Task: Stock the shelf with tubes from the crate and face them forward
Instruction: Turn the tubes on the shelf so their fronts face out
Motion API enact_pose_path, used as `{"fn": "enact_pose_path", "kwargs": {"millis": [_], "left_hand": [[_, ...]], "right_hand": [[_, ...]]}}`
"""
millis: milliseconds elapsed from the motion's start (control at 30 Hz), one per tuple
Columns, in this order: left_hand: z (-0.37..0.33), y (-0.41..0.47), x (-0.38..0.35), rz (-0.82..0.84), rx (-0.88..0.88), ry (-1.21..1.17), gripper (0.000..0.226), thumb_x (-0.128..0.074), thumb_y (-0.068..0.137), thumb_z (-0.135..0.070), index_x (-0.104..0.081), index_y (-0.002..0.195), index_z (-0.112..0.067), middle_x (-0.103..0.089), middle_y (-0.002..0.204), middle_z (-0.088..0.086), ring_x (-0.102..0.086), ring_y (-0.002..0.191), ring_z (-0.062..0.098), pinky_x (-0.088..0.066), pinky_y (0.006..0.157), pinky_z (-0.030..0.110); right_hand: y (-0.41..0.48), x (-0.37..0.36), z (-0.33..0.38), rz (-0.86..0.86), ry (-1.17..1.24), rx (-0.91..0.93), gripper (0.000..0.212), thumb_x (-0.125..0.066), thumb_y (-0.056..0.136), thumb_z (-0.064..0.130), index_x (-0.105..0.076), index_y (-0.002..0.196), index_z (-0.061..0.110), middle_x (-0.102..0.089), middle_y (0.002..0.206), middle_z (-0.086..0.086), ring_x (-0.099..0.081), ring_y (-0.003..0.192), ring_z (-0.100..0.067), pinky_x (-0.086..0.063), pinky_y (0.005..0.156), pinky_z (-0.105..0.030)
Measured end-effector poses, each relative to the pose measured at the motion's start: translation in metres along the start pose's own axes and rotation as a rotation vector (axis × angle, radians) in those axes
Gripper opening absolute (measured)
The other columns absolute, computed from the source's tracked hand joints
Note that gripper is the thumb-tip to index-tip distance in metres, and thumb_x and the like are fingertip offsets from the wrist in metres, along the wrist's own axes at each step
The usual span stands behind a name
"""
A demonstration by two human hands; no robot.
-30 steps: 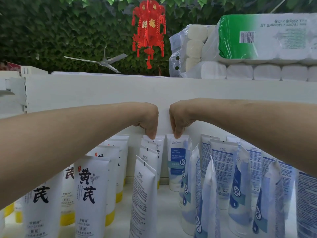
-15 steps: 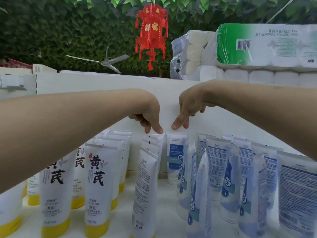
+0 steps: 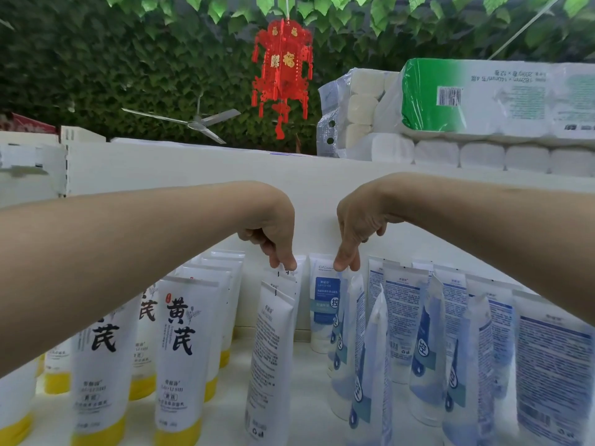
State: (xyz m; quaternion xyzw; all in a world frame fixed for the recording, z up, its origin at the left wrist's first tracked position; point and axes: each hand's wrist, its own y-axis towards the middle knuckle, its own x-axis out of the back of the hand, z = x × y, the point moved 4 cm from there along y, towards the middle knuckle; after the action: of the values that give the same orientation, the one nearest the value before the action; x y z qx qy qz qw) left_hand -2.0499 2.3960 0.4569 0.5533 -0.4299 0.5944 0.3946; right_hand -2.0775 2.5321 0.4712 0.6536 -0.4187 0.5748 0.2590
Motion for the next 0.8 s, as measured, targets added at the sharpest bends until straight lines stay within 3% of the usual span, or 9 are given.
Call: {"fn": "enact_pose_path", "kwargs": {"millis": [100, 200, 300, 433, 567, 667, 800], "left_hand": [[-0.003, 0.001, 0.001, -0.014, -0.025, -0.031, 0.028, -0.079, 0.078, -0.038, -0.069, 0.074, -0.012, -0.053, 0.076, -0.001, -0.037, 0.063, 0.017, -0.036, 0.054, 0.024], [-0.009, 0.000, 0.001, -0.042, -0.063, -0.046, 0.032, -0.081, 0.077, -0.033, -0.070, 0.094, -0.007, -0.054, 0.087, 0.003, -0.042, 0.075, 0.020, -0.039, 0.056, 0.024], [-0.014, -0.003, 0.000, -0.062, -0.106, -0.044, 0.045, -0.080, 0.078, -0.028, -0.068, 0.115, -0.003, -0.056, 0.097, 0.007, -0.049, 0.088, 0.024, -0.046, 0.064, 0.027], [-0.020, -0.006, -0.001, -0.114, -0.160, -0.037, 0.040, -0.079, 0.080, -0.022, -0.066, 0.114, -0.007, -0.062, 0.121, 0.011, -0.058, 0.111, 0.029, -0.049, 0.080, 0.033], [-0.020, -0.007, -0.004, -0.124, -0.177, -0.024, 0.039, -0.078, 0.081, -0.021, -0.065, 0.115, -0.008, -0.062, 0.125, 0.011, -0.057, 0.116, 0.030, -0.049, 0.081, 0.034], [-0.018, -0.009, -0.004, -0.133, -0.201, -0.032, 0.034, -0.078, 0.081, -0.020, -0.067, 0.112, -0.010, -0.063, 0.123, 0.010, -0.056, 0.116, 0.030, -0.049, 0.079, 0.033], [-0.015, -0.011, -0.003, -0.131, -0.220, -0.051, 0.017, -0.079, 0.080, -0.020, -0.067, 0.091, -0.018, -0.066, 0.116, 0.006, -0.057, 0.115, 0.028, -0.048, 0.073, 0.030]], "right_hand": [[0.002, 0.002, 0.000, -0.039, 0.003, 0.005, 0.027, -0.076, 0.081, 0.040, -0.076, 0.092, 0.016, -0.063, 0.129, -0.003, -0.053, 0.122, -0.023, -0.044, 0.101, -0.039], [0.003, 0.002, 0.000, -0.091, 0.012, 0.004, 0.049, -0.079, 0.079, 0.032, -0.068, 0.120, 0.008, -0.063, 0.131, -0.006, -0.054, 0.121, -0.024, -0.045, 0.100, -0.039], [0.005, 0.000, 0.000, -0.127, 0.040, 0.018, 0.049, -0.081, 0.079, 0.027, -0.066, 0.122, 0.007, -0.063, 0.129, -0.008, -0.055, 0.121, -0.026, -0.045, 0.100, -0.039], [0.004, -0.002, 0.000, -0.147, 0.076, 0.028, 0.045, -0.080, 0.080, 0.026, -0.067, 0.120, 0.009, -0.064, 0.128, -0.007, -0.055, 0.123, -0.026, -0.043, 0.101, -0.039], [0.004, -0.004, 0.002, -0.151, 0.108, 0.035, 0.045, -0.079, 0.081, 0.028, -0.067, 0.120, 0.008, -0.065, 0.126, -0.005, -0.055, 0.122, -0.026, -0.043, 0.101, -0.039], [0.005, -0.005, 0.001, -0.156, 0.113, 0.025, 0.045, -0.078, 0.082, 0.026, -0.066, 0.121, 0.008, -0.064, 0.128, -0.006, -0.054, 0.124, -0.027, -0.041, 0.103, -0.040], [0.004, -0.005, -0.003, -0.160, 0.147, 0.022, 0.042, -0.079, 0.082, 0.024, -0.067, 0.119, 0.009, -0.063, 0.129, -0.007, -0.053, 0.125, -0.027, -0.040, 0.101, -0.039]]}}
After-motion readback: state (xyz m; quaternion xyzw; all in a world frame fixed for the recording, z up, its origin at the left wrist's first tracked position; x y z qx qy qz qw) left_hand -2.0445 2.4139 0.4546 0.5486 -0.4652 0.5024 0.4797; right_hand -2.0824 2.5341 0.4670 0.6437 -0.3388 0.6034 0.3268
